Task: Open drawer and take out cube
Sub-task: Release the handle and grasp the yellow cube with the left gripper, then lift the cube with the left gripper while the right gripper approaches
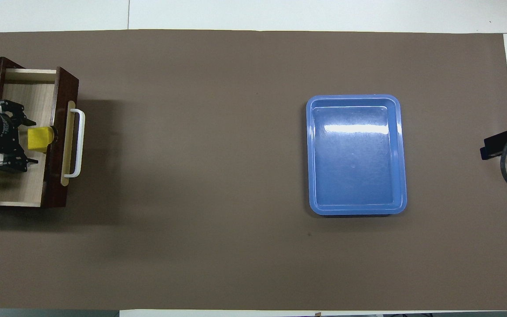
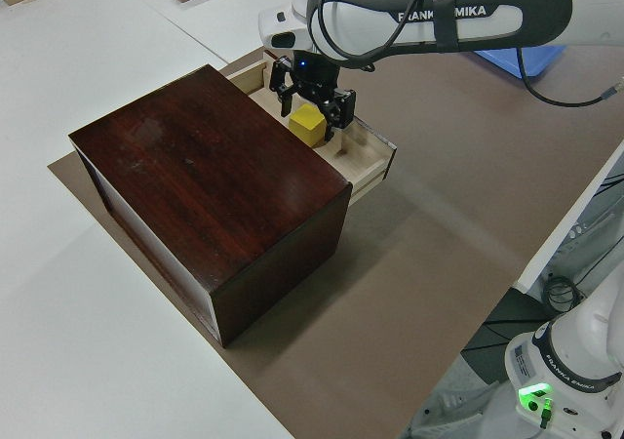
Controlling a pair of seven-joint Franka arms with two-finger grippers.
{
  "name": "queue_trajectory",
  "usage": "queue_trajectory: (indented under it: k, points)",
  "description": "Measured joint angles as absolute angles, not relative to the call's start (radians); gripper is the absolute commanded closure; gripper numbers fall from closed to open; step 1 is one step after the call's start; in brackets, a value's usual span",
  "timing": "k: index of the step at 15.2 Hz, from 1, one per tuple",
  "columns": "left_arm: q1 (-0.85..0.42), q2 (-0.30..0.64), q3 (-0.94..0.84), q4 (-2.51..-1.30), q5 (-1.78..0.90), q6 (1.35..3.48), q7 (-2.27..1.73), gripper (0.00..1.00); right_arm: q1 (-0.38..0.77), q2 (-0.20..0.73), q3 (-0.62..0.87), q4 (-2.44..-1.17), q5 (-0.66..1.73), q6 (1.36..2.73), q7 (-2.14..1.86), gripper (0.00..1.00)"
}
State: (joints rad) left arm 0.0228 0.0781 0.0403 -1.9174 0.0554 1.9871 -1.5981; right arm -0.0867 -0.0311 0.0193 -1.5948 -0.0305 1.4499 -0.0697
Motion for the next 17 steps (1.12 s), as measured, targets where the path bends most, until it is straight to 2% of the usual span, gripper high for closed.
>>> queue_trajectory:
  k: [1,2,3,4,5,10,12,17]
  points:
    - [0.023,0.078,0.04,-1.917,0.055,1.987,-1.598,0.25,-0.087,-0.031,0.019,-1.595,-0.03,1.45,-0.07,0.0]
    - [0.023,0.078,0.04,-1.917,0.054,1.988,-1.598,0.39,-0.087,-0.031,0.019,-1.595,-0.03,1.45,-0.07,0.0]
    - [0.023,0.078,0.04,-1.917,0.054,1.988,-1.599,0.58,-0.086,-0.031,0.019,-1.595,-0.03,1.45,-0.07,0.0]
    - [0.023,0.078,0.04,-1.917,0.054,1.988,-1.599,0.84,-0.086,-0.031,0.02,-1.595,-0.03,1.45,-0.07,0.0]
    - [0.023,0.078,0.04,-1.917,0.054,1.988,-1.599,0.99,-0.086,-0.031,0.02,-1.595,-0.03,1.45,-0.07,0.0]
    - [0.022,0.077,0.04,-1.912,0.045,1.996,-1.601,1.0,-0.086,-0.031,0.021,-1.595,-0.029,1.45,-0.07,0.0]
    - [0.023,0.077,0.044,-1.871,0.019,1.983,-1.602,1.0,-0.086,-0.031,0.021,-1.595,-0.024,1.45,-0.07,0.0]
    - [0.012,0.106,0.022,-1.584,-0.045,1.734,-1.603,1.0,-0.085,-0.031,0.022,-1.596,-0.014,1.45,-0.029,0.0]
